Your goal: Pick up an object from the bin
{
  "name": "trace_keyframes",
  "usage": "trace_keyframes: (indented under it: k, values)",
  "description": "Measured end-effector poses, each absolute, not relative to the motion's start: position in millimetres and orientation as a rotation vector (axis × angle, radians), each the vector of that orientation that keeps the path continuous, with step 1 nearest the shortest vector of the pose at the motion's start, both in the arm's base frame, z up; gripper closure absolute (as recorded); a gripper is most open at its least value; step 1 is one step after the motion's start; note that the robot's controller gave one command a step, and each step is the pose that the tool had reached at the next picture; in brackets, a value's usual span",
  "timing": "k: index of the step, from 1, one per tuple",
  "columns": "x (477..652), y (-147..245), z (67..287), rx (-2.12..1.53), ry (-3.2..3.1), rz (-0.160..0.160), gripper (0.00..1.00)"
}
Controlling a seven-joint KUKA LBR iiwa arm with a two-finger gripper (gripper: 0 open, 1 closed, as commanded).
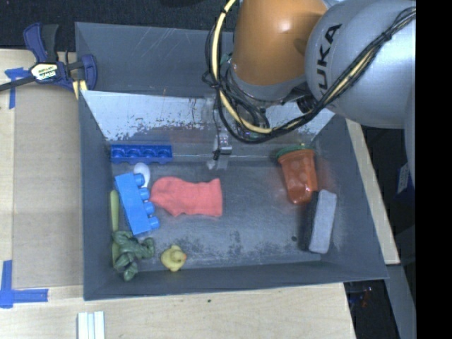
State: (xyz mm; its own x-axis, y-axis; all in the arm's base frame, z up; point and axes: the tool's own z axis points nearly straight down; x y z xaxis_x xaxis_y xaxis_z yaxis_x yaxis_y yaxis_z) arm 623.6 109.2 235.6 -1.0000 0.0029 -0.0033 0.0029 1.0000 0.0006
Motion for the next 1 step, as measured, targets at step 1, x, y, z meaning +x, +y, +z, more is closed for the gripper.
trace_keyframes:
  k: [1]
  values:
    - [623.6, 109.3, 235.4, 0.004, 3.138, 0.001, 0.00]
